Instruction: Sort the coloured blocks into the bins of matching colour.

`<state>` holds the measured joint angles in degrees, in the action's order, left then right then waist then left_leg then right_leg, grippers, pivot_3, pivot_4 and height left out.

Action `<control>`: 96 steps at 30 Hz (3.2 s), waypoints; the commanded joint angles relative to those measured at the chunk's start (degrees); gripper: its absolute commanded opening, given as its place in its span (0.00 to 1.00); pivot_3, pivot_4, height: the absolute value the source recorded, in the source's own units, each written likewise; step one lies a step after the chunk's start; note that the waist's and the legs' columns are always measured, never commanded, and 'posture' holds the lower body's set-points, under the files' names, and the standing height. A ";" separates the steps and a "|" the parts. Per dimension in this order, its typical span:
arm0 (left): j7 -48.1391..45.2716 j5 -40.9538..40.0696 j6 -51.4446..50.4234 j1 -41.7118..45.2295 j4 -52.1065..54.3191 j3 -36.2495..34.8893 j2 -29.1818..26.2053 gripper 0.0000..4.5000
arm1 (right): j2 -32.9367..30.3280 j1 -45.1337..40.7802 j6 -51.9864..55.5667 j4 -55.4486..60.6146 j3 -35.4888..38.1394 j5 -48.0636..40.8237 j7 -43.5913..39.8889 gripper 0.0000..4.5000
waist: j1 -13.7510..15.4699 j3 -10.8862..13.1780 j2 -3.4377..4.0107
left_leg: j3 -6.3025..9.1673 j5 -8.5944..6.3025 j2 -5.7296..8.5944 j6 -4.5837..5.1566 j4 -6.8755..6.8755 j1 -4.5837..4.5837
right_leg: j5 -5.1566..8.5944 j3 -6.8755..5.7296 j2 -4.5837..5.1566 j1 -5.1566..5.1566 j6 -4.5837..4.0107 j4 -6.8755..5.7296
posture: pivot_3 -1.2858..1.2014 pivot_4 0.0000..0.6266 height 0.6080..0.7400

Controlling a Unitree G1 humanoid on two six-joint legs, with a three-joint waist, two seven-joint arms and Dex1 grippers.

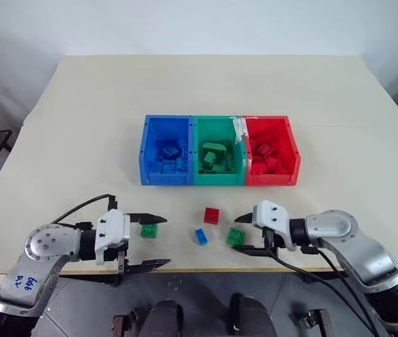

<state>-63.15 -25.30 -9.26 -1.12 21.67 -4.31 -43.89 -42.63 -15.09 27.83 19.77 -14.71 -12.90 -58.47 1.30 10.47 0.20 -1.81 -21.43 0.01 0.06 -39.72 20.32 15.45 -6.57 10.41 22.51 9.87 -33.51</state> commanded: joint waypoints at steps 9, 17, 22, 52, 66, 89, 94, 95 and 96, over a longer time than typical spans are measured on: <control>9.03 -1.83 -1.18 -0.08 1.91 -4.02 4.45 1.00 | 5.00 -11.52 -2.55 -5.20 6.37 -6.40 -0.98 0.33 | -0.38 0.00 0.00 | -0.02 -0.01 -0.03 0.01 -0.01 -0.02 | 0.00 0.00 -0.01 0.00 0.00 -0.01 | 0.52 0.24 1.00; 17.03 -2.84 -2.62 -4.69 0.52 -13.33 7.86 1.00 | 16.64 -34.96 -12.76 -31.49 6.07 1.72 8.20 0.33 | -2.05 0.00 0.00 | 0.04 -0.06 -0.06 -0.11 0.10 -0.08 | 0.00 -0.11 -0.01 0.14 0.00 -0.28 | 0.52 0.24 1.00; 18.63 -2.61 -2.73 -4.51 2.12 -12.95 8.52 1.00 | 19.22 -39.38 -16.15 -41.10 6.24 2.94 6.48 0.62 | -1.99 0.00 0.00 | 0.16 -0.11 -0.04 -0.09 0.10 0.01 | -0.01 -0.31 0.02 0.12 0.02 -0.26 | 0.52 0.24 1.00; 5.07 4.16 7.32 7.08 -7.54 2.40 6.02 1.00 | -5.02 1.45 -17.29 -11.54 18.27 -7.82 -9.64 0.99 | -1.64 0.01 0.05 | -0.26 -0.21 -0.17 0.00 -0.15 -0.16 | -0.01 -0.16 0.00 -0.02 0.02 -0.13 | 0.52 0.24 1.00; 6.77 2.72 5.96 -2.90 -1.30 -4.71 2.79 1.00 | 11.15 -17.82 -1.33 -16.42 -6.74 4.35 -0.46 0.99 | -1.34 0.01 0.04 | -0.10 -0.29 -0.15 -0.01 -0.23 0.01 | -0.02 -0.34 0.02 0.06 0.02 -0.14 | 0.52 0.24 1.00; 8.92 2.80 5.22 -3.93 0.38 -6.40 3.12 1.00 | 14.64 -21.58 8.57 -13.47 -2.61 -4.03 -3.31 0.63 | -1.59 0.00 0.04 | -0.14 -0.32 -0.24 -0.05 -0.22 -0.06 | 0.00 -0.33 -0.04 0.09 -0.01 -0.27 | 0.52 0.24 1.00; 8.86 2.71 5.24 -3.82 0.40 -6.62 2.98 1.00 | 15.66 -21.72 4.15 -18.03 -5.07 -0.30 -2.17 0.86 | -1.59 0.00 0.04 | -0.14 -0.32 -0.24 -0.06 -0.22 -0.05 | 0.00 -0.33 -0.04 0.10 -0.01 -0.26 | 0.52 0.24 1.00; 8.81 2.65 5.23 -3.77 0.36 -6.70 2.92 1.00 | 15.89 -22.04 3.20 -19.11 -5.54 0.64 -1.83 0.86 | -1.61 0.00 0.04 | -0.15 -0.32 -0.24 -0.06 -0.22 -0.05 | 0.00 -0.33 -0.04 0.10 -0.01 -0.27 | 0.52 0.24 1.00; 8.77 2.60 5.20 -3.77 0.40 -6.78 2.85 1.00 | 15.94 -22.30 2.14 -19.99 -6.21 1.72 -1.68 0.86 | -1.61 0.00 0.04 | -0.15 -0.32 -0.24 -0.06 -0.22 -0.05 | 0.00 -0.32 -0.04 0.11 -0.01 -0.27 | 0.52 0.24 1.00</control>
<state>-54.48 -22.23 -4.92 -5.17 21.41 -10.10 -40.77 -26.94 -36.37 32.30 0.04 -20.53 -12.39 -60.54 -0.31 10.47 0.24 -1.96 -21.75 -0.22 0.01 -39.94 20.27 15.45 -6.89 10.37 22.62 9.86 -33.79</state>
